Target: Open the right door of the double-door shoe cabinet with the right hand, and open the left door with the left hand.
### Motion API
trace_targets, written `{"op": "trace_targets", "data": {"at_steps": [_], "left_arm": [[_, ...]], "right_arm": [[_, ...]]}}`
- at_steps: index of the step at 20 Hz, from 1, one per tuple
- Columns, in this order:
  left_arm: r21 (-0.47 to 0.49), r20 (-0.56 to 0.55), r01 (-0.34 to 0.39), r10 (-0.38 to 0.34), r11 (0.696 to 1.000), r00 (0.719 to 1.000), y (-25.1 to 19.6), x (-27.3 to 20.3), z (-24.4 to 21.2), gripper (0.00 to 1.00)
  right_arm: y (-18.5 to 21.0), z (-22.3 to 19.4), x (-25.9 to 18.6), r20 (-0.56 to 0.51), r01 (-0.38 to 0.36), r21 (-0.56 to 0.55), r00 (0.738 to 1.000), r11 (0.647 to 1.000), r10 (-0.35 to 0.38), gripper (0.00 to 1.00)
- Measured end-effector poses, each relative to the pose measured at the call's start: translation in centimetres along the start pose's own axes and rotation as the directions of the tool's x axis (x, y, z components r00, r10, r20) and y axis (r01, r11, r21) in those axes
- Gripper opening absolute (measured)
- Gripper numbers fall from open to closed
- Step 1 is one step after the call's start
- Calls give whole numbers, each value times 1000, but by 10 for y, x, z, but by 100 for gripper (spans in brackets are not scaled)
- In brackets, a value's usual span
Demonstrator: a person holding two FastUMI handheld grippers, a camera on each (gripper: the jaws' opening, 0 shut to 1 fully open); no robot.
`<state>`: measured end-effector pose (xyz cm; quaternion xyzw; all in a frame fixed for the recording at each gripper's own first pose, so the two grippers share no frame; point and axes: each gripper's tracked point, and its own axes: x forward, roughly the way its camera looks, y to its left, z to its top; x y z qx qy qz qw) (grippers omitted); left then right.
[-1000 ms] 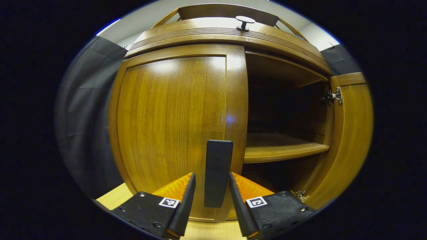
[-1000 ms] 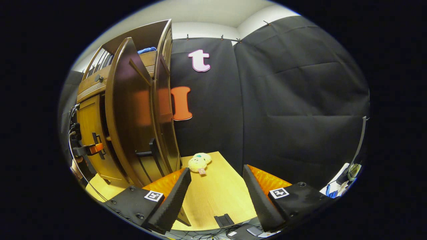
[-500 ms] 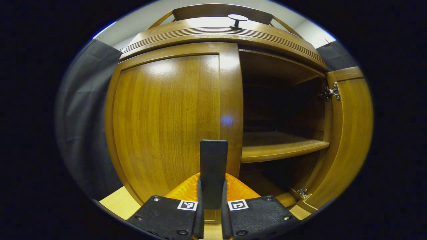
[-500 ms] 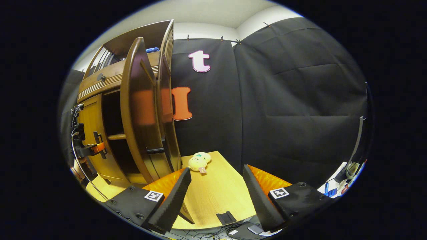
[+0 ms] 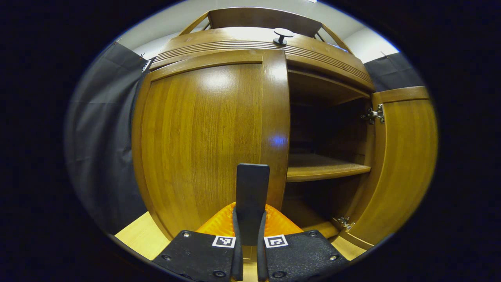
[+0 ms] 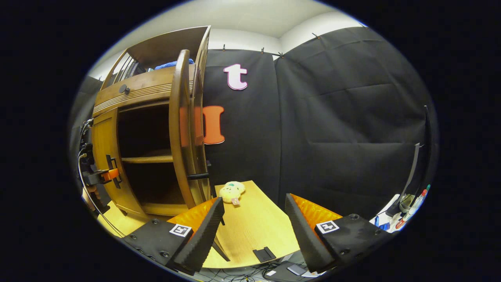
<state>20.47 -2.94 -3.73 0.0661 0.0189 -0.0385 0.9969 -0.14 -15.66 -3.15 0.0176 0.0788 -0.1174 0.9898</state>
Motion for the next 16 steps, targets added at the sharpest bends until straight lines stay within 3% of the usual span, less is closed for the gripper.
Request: {"op": "trace_targets", "data": {"at_steps": [1,2,9,11,15,16], "left_arm": [[-2,-1,10,-10,1000,1000,0,-5,1,14],[-3,-1,20,-20,1000,1000,1,-10,0,13],[-39,10,74,-74,996,997,14,-43,1,13],[-38,4,93,-93,995,996,17,-49,1,13],[-49,-2,116,-116,992,993,24,-63,0,13],[-49,-2,117,-118,992,993,25,-65,0,13]], "right_arm": [[4,-1,-2,-1,3,-1,1000,1000,-3,100],[6,0,-5,2,7,0,1000,1000,-7,94],[35,-8,-33,19,30,-12,999,999,-29,94],[44,-10,-39,13,31,-6,999,999,-31,100],[57,-12,-47,10,40,11,999,999,-40,100],[61,-11,-49,12,39,13,999,999,-40,94]]}}
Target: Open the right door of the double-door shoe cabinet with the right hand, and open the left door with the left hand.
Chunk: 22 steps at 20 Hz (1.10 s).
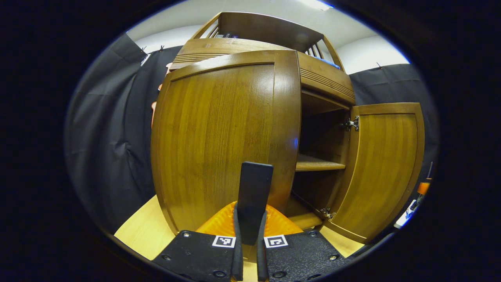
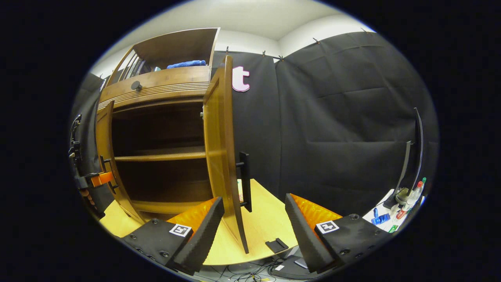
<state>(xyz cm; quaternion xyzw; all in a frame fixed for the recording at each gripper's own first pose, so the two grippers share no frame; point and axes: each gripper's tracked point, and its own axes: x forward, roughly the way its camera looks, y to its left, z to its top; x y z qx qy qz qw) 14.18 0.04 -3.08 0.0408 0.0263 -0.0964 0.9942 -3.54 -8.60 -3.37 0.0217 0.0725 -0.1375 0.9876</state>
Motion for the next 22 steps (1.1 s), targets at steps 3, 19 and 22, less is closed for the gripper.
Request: {"op": "trace_targets", "data": {"at_steps": [3,19,22], "left_arm": [[1,-5,-2,2,1000,1000,7,-12,1,13],[15,-21,-83,83,996,996,37,-45,-3,12],[15,-23,-104,104,994,994,45,-48,-3,4]], "right_arm": [[7,0,-5,4,0,-7,1000,1000,0,100],[44,-6,-8,-12,-73,-21,997,997,73,100],[50,-4,-9,-13,-89,-25,996,996,89,100]]}}
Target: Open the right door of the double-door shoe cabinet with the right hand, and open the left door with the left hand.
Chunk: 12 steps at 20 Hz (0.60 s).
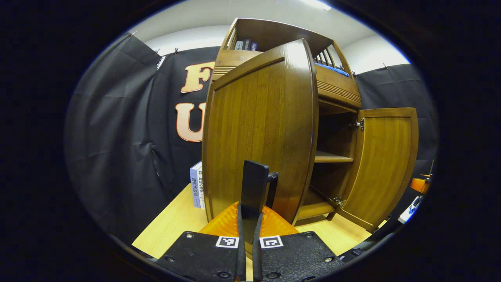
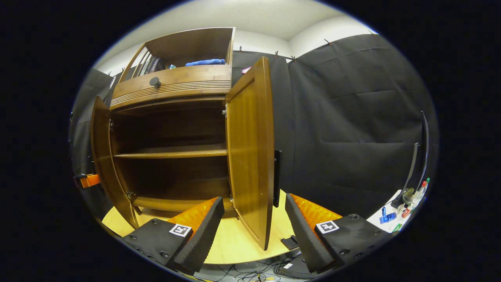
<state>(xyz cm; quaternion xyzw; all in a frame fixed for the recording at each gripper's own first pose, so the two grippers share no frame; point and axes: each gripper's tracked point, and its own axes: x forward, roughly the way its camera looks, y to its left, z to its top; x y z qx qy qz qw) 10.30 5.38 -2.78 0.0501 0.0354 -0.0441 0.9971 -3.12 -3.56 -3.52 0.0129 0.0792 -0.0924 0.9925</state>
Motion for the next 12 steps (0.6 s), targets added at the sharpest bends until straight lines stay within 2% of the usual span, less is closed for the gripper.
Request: {"op": "trace_targets", "data": {"at_steps": [2,4,6,8,10,12], "left_arm": [[9,-3,-16,16,1000,1000,5,-3,0,7],[37,0,-41,41,998,999,13,-5,1,2],[66,5,-72,72,995,997,26,-8,2,0],[54,5,-98,98,994,995,33,-11,3,2],[55,2,-120,120,991,993,38,-15,3,3],[66,0,-138,138,988,990,47,-16,3,0]], "right_arm": [[4,0,-1,0,-10,-4,1000,1000,10,98],[9,0,-1,-1,-21,-6,1000,1000,21,94],[15,-1,-2,-4,-35,-3,999,999,35,94],[21,-4,-3,-10,-50,-2,999,999,50,94],[28,-5,-3,-14,-65,-4,998,998,65,97],[35,-6,-3,-14,-85,1,996,996,85,100]]}}
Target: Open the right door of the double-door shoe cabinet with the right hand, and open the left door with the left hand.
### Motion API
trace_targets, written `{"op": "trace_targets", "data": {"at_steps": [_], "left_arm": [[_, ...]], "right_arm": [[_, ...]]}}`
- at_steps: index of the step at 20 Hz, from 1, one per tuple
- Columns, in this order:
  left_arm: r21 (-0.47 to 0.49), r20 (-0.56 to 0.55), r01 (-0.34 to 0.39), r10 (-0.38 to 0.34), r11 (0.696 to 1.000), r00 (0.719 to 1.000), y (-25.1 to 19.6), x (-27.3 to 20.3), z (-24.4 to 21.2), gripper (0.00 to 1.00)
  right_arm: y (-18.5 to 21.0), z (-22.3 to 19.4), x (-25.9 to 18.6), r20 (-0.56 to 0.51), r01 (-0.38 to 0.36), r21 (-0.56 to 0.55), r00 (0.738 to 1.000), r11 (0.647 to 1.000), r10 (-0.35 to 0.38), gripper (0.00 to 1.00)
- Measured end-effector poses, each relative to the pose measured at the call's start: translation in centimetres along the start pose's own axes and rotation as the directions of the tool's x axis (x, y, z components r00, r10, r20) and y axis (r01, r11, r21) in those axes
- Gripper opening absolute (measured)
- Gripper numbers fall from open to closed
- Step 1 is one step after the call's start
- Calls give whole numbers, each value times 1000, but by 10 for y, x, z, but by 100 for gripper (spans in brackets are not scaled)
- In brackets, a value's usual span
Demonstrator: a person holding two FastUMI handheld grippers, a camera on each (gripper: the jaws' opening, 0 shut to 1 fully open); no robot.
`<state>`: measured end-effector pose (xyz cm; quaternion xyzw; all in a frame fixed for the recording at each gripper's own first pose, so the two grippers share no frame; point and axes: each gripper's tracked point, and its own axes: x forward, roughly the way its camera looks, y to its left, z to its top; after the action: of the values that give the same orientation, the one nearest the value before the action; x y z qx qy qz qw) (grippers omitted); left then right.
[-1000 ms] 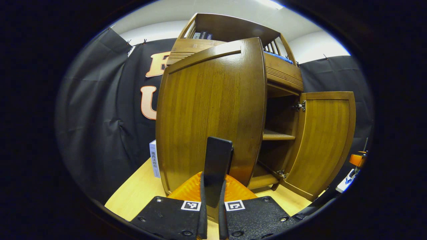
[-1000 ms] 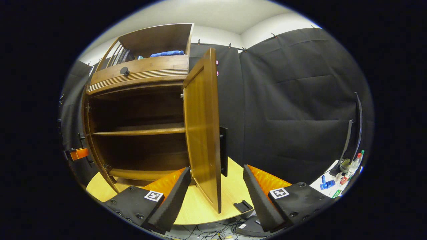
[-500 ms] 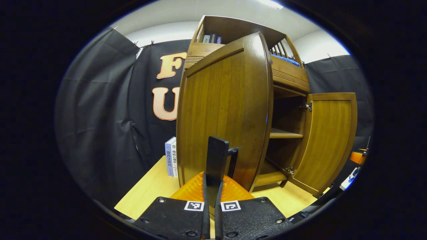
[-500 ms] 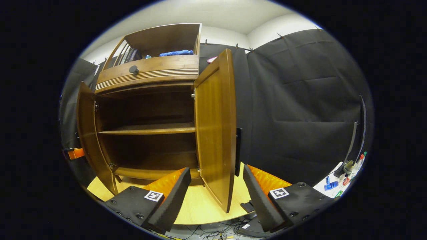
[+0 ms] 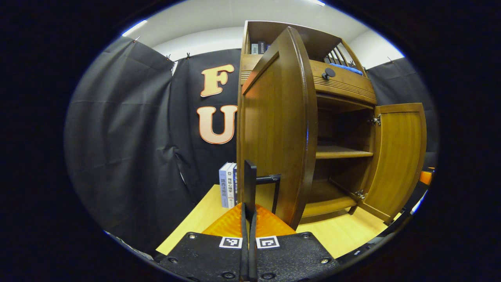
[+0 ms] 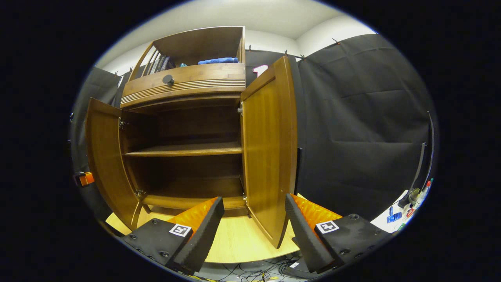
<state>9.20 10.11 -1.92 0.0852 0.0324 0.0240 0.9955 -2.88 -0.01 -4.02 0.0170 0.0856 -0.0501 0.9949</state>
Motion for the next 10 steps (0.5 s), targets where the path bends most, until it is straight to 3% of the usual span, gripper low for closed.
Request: {"op": "trace_targets", "data": {"at_steps": [5,6,7,8,10], "left_arm": [[2,-2,-20,20,1000,1000,7,-4,-1,0],[5,-2,-20,20,1000,1000,10,-5,-1,0],[4,-4,-20,20,1000,1000,11,-6,-1,0],[3,-7,-22,22,1000,1000,12,-6,-2,2],[-4,-20,-40,40,999,999,18,-10,-6,1]], "right_arm": [[15,-2,1,-6,-32,-7,999,999,31,100],[16,-1,1,-4,-35,-10,999,999,35,94],[18,0,1,-4,-38,-12,999,999,38,94],[19,-1,2,-4,-40,-12,999,999,40,100],[22,-1,2,-8,-46,-10,999,999,46,100]]}}
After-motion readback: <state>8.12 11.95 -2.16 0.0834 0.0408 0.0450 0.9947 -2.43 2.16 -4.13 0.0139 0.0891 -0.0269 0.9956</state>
